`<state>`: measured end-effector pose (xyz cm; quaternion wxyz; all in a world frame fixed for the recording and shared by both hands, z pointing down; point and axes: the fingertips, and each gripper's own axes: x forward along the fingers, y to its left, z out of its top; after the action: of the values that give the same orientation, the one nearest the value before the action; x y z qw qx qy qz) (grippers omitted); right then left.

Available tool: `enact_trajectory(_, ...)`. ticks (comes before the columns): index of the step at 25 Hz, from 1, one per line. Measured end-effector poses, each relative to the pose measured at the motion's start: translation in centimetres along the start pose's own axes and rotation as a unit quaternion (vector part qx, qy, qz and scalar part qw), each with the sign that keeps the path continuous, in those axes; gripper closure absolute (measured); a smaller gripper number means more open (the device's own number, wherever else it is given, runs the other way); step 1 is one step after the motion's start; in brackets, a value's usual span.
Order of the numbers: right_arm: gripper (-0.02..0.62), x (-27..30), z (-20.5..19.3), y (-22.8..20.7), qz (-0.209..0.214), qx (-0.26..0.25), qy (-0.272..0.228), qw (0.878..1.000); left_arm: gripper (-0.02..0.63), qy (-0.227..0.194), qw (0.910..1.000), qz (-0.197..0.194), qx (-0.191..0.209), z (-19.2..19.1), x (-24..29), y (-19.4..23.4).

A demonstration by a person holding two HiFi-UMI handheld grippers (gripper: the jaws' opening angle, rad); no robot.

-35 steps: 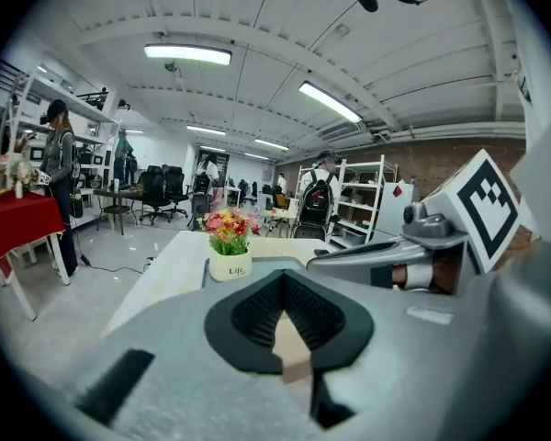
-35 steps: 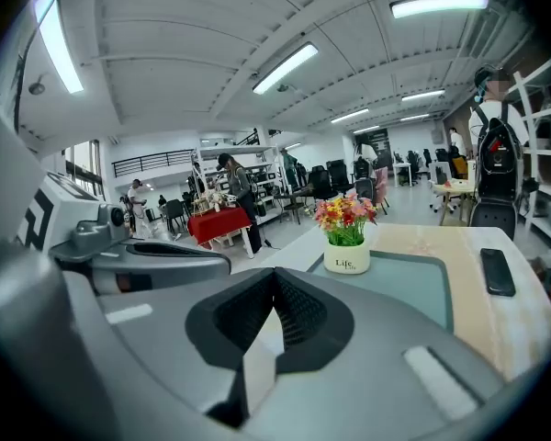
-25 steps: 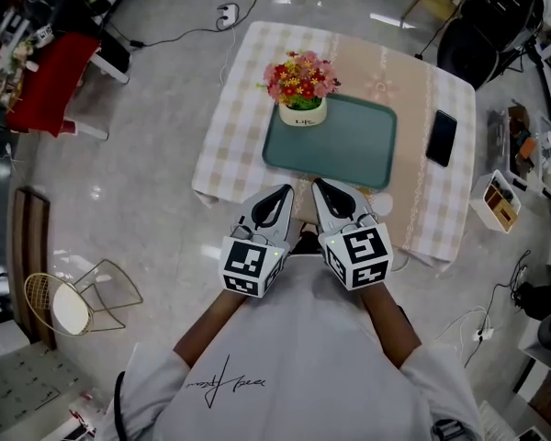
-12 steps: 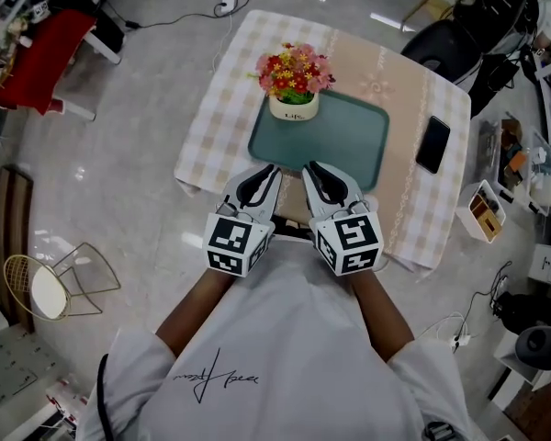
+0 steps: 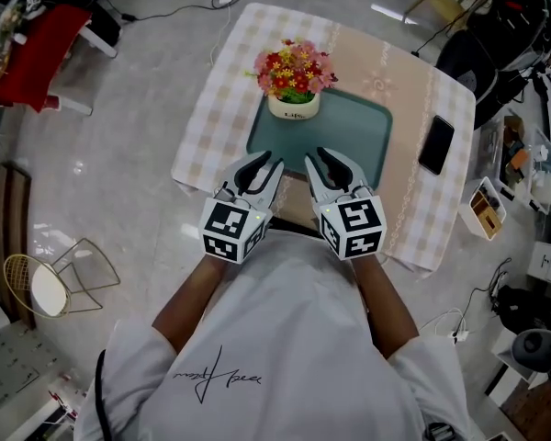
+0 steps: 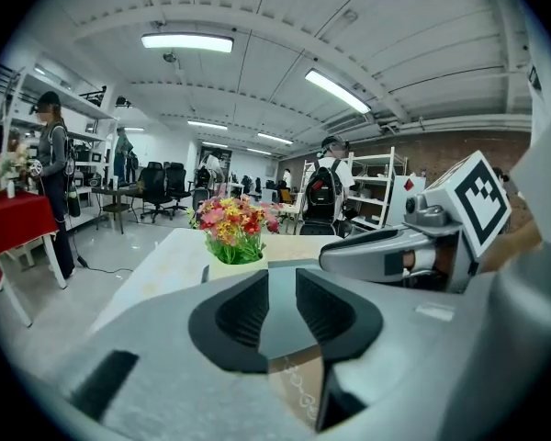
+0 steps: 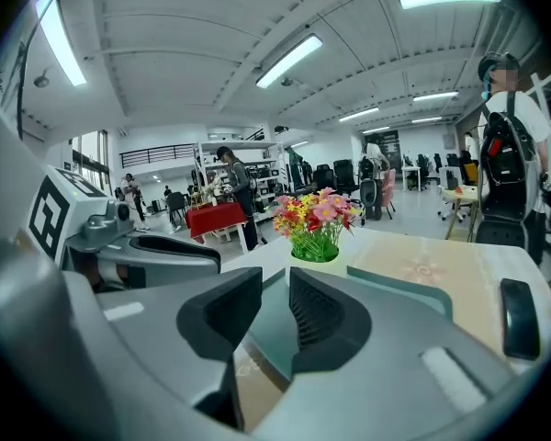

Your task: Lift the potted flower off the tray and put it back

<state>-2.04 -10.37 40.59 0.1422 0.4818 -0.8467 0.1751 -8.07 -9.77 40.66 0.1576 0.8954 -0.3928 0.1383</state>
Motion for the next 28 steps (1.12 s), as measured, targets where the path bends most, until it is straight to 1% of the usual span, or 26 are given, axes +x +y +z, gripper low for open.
enact_trajectory(4, 0.489, 1.4, -0.1, -0.6, 0.005, -0.003, 0.01, 1.0, 0.514, 0.012, 0.9999, 0.005, 0.0, -0.2, 0.7, 1.0)
enact_trajectory(13, 0.449, 4.0, -0.5, -3.1, -0.002, 0.006, 0.03, 1.0, 0.485, 0.045, 0.9989, -0.003, 0.007, -0.7, 3.2, 3.8)
enact_trajectory(16, 0.437, 4.5, -0.6, -3.7, -0.001, 0.012, 0.035, 0.999, 0.485, 0.048, 0.9988, -0.006, -0.013, -0.4, 3.8, 4.3)
enact_trajectory(19, 0.425, 5.1, -0.7, -4.5, 0.0, 0.011, 0.039, 0.999, 0.48, 0.05, 0.9985, -0.001, -0.021, -0.2, 4.8, 4.8)
enact_trajectory(21, 0.418, 5.5, -0.9, -4.9, 0.002, 0.01, 0.042, 0.999, 0.477, 0.053, 0.9979, -0.004, -0.035, -0.3, 5.4, 5.0)
enact_trajectory(23, 0.409, 6.0, -1.1, -5.1, 0.006, 0.0, 0.048, 0.999, 0.476, 0.059, 0.9975, -0.008, -0.039, -0.4, 6.1, 5.2)
enact_trajectory(26, 0.394, 6.7, -1.6, -5.3, 0.011, -0.026, 0.061, 0.998, 0.471, 0.074, 0.9969, -0.006, -0.027, -1.2, 7.1, 5.5)
enact_trajectory(28, 0.388, 7.2, -1.9, -5.6, 0.015, -0.029, 0.067, 0.997, 0.462, 0.082, 0.9963, -0.003, -0.025, -1.6, 7.6, 5.9)
